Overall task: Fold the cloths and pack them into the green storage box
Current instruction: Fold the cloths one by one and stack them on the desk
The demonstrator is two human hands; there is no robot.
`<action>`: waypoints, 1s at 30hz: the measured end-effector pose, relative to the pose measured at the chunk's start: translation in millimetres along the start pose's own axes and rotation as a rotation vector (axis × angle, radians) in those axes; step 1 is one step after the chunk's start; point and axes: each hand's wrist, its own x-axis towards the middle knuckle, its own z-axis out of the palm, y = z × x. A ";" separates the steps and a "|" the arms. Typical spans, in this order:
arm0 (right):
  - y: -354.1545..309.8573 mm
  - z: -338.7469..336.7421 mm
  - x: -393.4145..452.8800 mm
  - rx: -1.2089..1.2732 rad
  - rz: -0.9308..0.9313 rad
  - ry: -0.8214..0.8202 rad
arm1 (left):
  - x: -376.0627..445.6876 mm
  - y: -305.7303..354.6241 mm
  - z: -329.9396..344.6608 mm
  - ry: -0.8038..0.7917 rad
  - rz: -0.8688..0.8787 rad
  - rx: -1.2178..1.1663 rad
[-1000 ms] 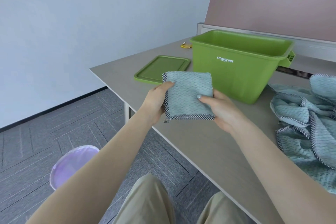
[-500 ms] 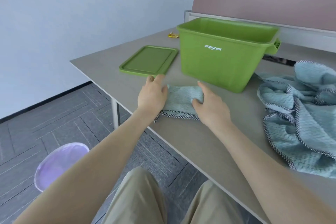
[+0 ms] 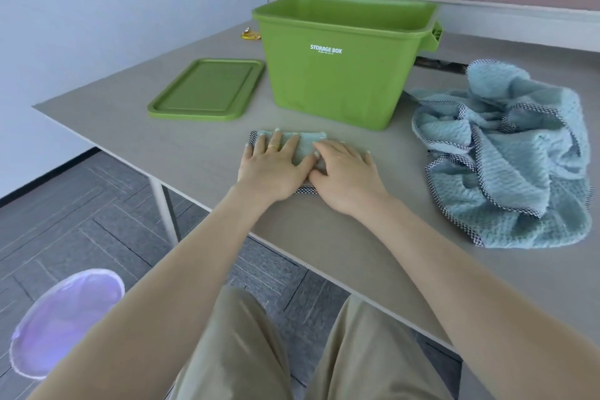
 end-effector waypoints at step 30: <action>122.0 -53.5 -66.3 0.049 0.320 0.368 | 15.2 179.9 7.4 0.192 0.443 -0.266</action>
